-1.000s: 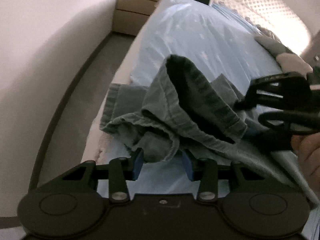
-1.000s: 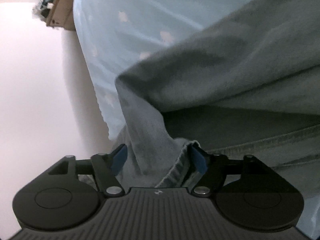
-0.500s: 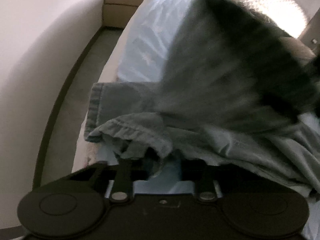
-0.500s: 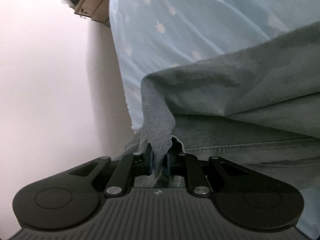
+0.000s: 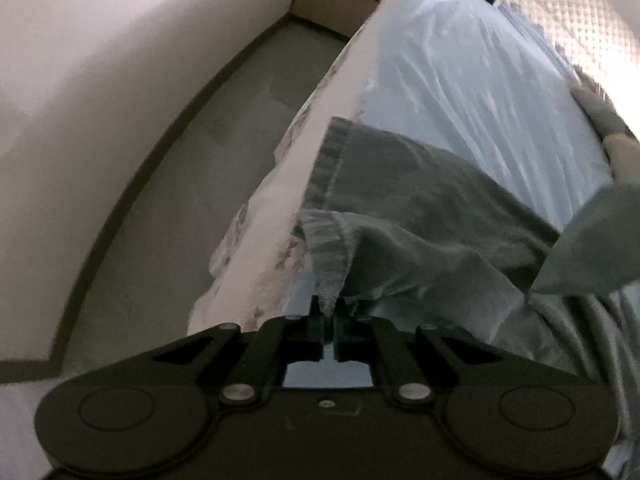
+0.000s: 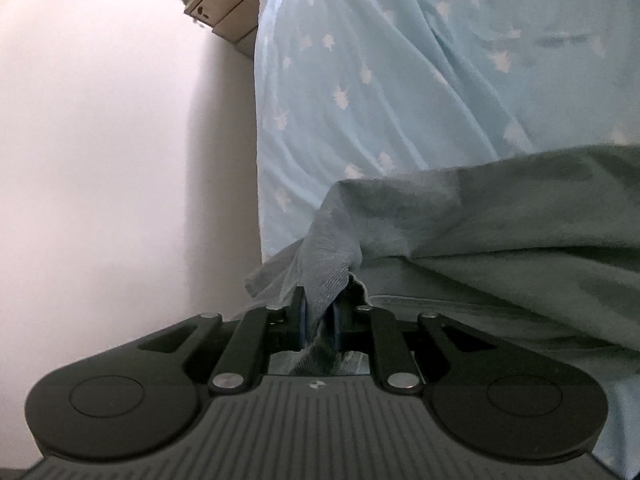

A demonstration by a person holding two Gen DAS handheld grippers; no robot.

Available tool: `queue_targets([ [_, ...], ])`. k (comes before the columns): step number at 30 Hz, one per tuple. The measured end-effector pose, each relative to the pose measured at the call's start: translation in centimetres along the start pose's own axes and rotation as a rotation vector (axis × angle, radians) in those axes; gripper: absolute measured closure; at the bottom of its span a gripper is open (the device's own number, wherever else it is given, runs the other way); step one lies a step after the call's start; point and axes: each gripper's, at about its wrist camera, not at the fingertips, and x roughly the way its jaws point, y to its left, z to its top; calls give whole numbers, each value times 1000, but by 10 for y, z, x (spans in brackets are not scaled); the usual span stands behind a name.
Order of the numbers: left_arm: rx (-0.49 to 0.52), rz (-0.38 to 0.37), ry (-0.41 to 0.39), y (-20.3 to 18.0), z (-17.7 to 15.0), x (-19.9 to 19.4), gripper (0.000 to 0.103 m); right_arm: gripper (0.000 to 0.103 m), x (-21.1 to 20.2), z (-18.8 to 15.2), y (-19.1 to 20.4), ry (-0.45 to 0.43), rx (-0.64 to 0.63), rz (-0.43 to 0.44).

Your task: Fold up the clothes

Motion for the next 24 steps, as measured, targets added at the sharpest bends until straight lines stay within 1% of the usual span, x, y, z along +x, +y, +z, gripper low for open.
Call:
queue_targets([
  [4,-57,-26,16,7,6,2,98,90,-8,-2,10,10,-49,-24],
  [7,-71,-52,22,9,6,-6,92,90,-8,-7,21,20,-104,-58],
  [9,-55,-43,13,6,12,-10,78,90,-7,-10,28,26,-141,-84],
  [11,-18,-33,-21,5,11,-29,72,90,-4,-12,30,31,-148,-94],
  [12,16,-21,-49,2,10,-42,69,90,-2,-13,30,32,-142,-95],
  [13,50,-10,-78,-2,9,-55,68,90,-2,-13,29,36,-130,-92],
  [14,100,-14,-112,-9,9,-67,65,90,-2,-13,28,38,-120,-91],
  [15,164,-31,-153,-18,7,-80,58,89,-2,-13,28,40,-112,-90],
  [16,229,-49,-194,-27,6,-93,53,89,-3,-14,27,42,-103,-90],
  [17,294,-53,-226,-38,3,-101,45,89,-3,-14,25,44,-93,-84],
  [21,580,-84,-311,-85,-10,-111,45,89,-6,-17,21,55,-57,-58],
  [24,781,-90,-347,-119,-21,-107,45,89,-9,-16,20,68,-42,-40],
])
